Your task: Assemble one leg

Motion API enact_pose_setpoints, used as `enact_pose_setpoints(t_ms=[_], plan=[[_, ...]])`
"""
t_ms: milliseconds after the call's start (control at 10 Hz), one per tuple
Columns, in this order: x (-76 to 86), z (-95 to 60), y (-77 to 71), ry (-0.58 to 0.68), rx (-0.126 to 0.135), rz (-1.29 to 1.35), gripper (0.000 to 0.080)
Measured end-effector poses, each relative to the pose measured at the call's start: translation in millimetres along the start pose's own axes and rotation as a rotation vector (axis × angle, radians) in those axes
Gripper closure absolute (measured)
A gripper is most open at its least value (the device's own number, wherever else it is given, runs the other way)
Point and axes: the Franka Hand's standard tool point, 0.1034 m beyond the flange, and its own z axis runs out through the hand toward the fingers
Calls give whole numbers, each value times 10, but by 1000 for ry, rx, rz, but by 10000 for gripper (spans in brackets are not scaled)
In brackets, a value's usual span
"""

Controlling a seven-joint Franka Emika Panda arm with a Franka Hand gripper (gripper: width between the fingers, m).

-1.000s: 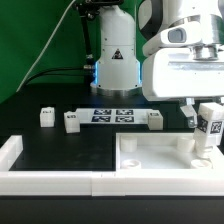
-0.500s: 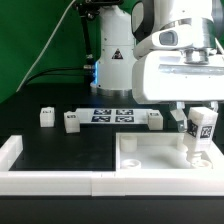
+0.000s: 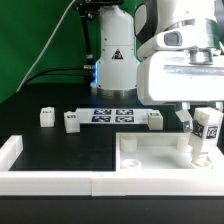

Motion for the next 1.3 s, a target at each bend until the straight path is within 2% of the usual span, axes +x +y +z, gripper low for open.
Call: enact_pose_setpoints(t_ms=[300, 700, 800, 900, 1000, 1100, 1300], plan=[[-99, 119, -10, -1, 2, -11, 511], [-92, 123, -7, 14, -1, -17, 511], [-93, 123, -7, 14, -1, -18, 447], [-93, 123, -7, 14, -1, -18, 271], [-93, 123, -7, 14, -1, -19, 271], [-93, 123, -7, 14, -1, -19, 176], [-85, 110, 4, 14, -2, -31, 158]])
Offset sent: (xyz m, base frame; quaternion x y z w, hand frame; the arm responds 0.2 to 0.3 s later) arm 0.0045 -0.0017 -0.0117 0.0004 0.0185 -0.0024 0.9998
